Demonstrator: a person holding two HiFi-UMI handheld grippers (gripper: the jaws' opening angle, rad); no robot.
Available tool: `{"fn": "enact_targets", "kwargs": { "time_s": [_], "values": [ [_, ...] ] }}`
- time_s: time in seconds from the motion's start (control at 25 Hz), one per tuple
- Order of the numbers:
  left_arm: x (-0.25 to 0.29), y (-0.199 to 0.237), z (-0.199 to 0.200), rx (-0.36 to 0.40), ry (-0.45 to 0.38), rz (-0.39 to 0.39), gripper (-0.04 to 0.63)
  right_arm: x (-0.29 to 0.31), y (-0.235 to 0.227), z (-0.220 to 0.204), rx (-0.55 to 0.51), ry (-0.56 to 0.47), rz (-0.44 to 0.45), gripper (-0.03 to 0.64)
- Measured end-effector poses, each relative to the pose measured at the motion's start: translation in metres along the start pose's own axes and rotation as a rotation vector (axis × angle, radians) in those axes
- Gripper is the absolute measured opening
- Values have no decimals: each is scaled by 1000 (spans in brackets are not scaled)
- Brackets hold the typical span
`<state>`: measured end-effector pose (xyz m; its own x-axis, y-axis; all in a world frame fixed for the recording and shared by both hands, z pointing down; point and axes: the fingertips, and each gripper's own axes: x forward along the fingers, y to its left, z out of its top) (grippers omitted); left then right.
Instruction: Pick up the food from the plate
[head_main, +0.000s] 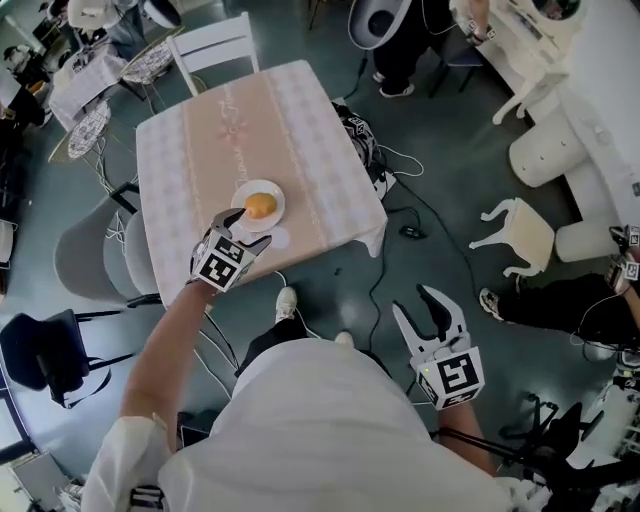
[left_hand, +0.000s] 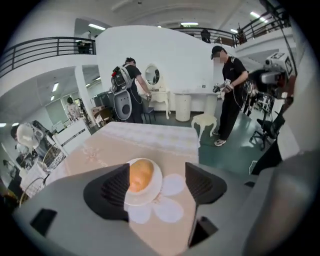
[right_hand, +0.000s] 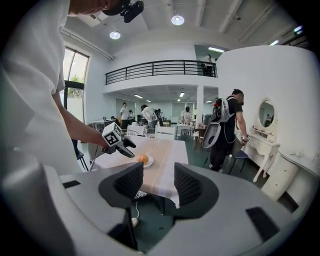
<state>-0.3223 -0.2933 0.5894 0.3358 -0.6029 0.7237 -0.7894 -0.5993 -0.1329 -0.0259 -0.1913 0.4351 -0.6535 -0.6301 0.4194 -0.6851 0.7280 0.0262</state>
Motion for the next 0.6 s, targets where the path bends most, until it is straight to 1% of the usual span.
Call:
{"fn": "enact_targets", "kwargs": {
  "time_s": [0.12, 0.24, 0.32, 0.48, 0.6],
  "values": [
    [40, 23, -12, 88, 80, -51, 362, 16, 0, 5, 27, 39, -57, 190],
    [70, 33, -19, 178, 124, -111, 364, 31, 4, 11, 38, 64, -98, 190],
    [85, 41, -26, 218, 151, -144, 365, 44, 5, 15, 43, 68, -117, 192],
    [104, 40, -36, 263, 179, -205, 365, 49, 7, 17, 77, 90, -181, 190],
    [111, 46, -36, 263, 183, -197, 364, 47, 9, 17, 94, 102, -222, 190]
  ]
}}
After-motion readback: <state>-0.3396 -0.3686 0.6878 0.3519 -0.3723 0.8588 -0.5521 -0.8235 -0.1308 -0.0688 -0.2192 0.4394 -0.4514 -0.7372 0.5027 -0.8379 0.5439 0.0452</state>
